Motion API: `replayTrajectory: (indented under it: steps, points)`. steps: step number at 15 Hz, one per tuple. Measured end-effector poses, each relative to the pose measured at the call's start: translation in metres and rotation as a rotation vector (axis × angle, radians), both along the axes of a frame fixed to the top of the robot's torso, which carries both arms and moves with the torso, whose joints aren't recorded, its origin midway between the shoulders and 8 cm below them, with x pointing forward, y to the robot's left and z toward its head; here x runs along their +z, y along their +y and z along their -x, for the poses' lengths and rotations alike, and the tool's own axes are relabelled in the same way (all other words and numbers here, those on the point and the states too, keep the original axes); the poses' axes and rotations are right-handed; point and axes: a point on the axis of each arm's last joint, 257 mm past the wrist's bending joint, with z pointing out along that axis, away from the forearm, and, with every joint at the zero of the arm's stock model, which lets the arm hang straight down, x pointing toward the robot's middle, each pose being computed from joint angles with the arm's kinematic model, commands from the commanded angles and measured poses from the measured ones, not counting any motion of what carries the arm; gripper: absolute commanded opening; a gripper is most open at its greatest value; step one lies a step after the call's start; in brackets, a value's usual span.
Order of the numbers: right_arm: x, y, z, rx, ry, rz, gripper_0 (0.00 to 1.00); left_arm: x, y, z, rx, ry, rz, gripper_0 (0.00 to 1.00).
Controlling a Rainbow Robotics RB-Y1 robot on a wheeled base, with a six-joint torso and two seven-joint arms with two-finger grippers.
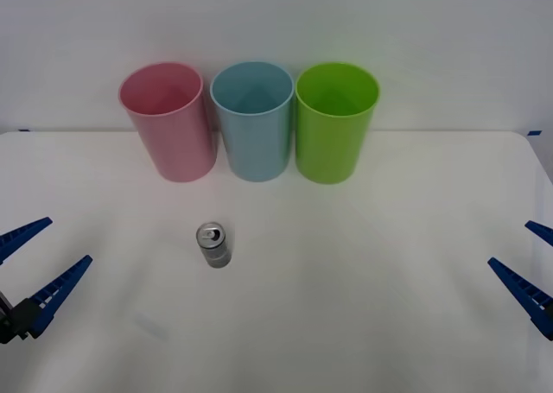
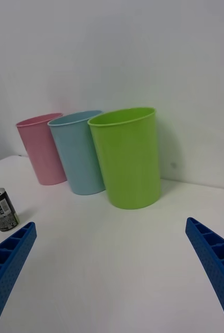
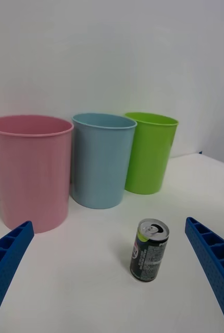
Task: Grasp the object on the table and drop it into the matching bin: aluminum can to the light blue bin, PET bottle to the pink bin.
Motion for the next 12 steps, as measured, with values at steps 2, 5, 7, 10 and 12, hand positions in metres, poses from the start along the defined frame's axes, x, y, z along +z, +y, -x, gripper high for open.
replayTrajectory:
  steps: [2,5,7,10,12]
  points:
    - [0.000,0.000,0.000,0.000,0.000,0.000,1.00,-0.003,0.004,0.004,0.003,0.006,-0.023,1.00]
    - [0.000,0.000,0.000,0.000,0.000,0.000,1.00,-0.013,0.015,0.015,0.012,0.038,-0.063,1.00]
    - [0.000,0.000,0.000,0.000,0.000,0.000,1.00,-0.020,0.018,0.023,0.014,0.058,-0.077,1.00]
    - [0.000,0.000,0.000,0.000,0.000,0.000,1.00,-0.035,0.004,0.029,-0.014,0.056,-0.115,1.00]
    - [0.000,0.000,0.000,0.000,0.000,0.000,1.00,-0.052,-0.008,0.029,-0.034,0.068,-0.141,1.00]
